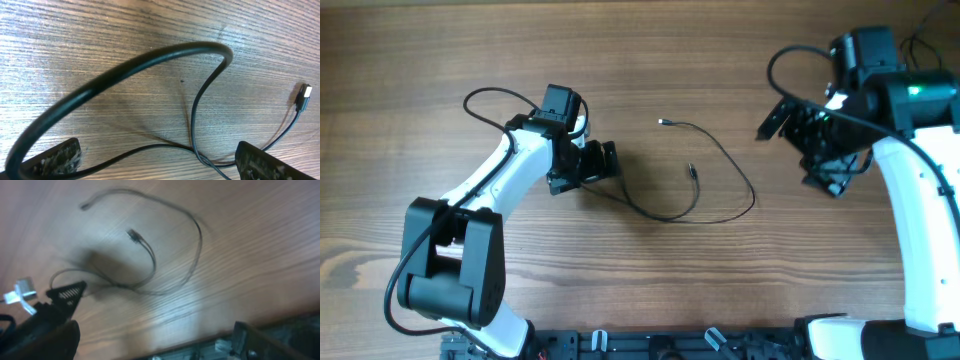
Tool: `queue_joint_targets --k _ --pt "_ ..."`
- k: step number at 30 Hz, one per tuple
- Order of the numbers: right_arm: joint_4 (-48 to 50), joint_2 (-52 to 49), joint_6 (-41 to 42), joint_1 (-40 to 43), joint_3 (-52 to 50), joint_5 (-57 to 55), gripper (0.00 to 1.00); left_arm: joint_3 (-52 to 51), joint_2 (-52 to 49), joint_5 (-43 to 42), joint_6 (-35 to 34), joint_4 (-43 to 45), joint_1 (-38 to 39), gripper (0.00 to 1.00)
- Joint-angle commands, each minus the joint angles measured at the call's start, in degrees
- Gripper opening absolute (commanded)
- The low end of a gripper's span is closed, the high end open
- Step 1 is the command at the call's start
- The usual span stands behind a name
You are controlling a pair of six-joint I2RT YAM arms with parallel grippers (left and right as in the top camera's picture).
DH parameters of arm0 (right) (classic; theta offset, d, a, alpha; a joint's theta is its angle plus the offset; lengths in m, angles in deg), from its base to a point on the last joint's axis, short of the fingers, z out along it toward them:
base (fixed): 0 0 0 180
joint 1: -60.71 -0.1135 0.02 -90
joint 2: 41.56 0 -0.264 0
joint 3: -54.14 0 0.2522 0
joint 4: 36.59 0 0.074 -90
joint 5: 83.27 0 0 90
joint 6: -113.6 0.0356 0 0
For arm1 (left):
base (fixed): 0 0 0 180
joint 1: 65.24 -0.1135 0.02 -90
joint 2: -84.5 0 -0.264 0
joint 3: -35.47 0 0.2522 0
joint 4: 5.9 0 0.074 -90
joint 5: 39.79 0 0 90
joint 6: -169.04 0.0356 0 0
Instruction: Untangle cables
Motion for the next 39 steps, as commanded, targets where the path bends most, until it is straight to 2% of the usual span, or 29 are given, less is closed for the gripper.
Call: queue_joint_targets --k 1,4,10,14,22,27,32,34,36,38,39 --pt "-1.0 -0.7 15.4 -5.7 -2.3 -0.6 1.00 -0.1 -0.3 0.5 0.5 0.0 0.2 1.00" --pt "2.7 -0.7 21.7 -11.1 -6.6 -0.3 0.99 -0.1 -0.3 0.5 0.5 0.0 0.2 1.00" --pt "18.1 -0.9 33.7 -21.6 -20.2 5.2 1.00 -0.1 -0.3 0.5 0.5 1.1 0.2 1.00" --pt "27.4 -0.9 35.1 -24.2 -26.8 5.9 1.00 -0.1 -0.3 0.5 0.3 4.4 0.2 1.00" --pt "38.5 -1.0 35.1 -24.7 -33.7 5.6 1.00 0.8 1.2 0.5 0.3 3.1 -1.5 1.00" --pt "39.3 -2.1 35.1 -25.2 -33.9 5.6 1.00 1.3 10.0 0.6 1.9 -0.3 -5.8 1.00" --pt "44.2 -3.7 34.8 -28.0 -33.9 5.1 1.00 1.3 22.6 0.8 4.7 -4.3 -9.4 1.00" --pt "48.5 -4.6 30.1 -29.8 -33.9 1.8 1.00 1.3 28.9 2.8 5.0 -6.4 -10.3 1.00" --pt "53.6 -5.5 19.1 -31.5 -33.9 -2.3 1.00 1.3 33.8 5.2 5.0 -8.2 -10.5 1.00" --pt "60.0 -6.6 -0.3 -33.5 -33.9 -5.7 1.00 1.1 39.5 7.5 5.0 -10.2 -10.5 1.00" --pt "64.3 -7.8 -20.7 -35.5 -33.9 -6.3 1.00 1.0 47.6 10.3 5.0 -13.5 -10.5 1.00"
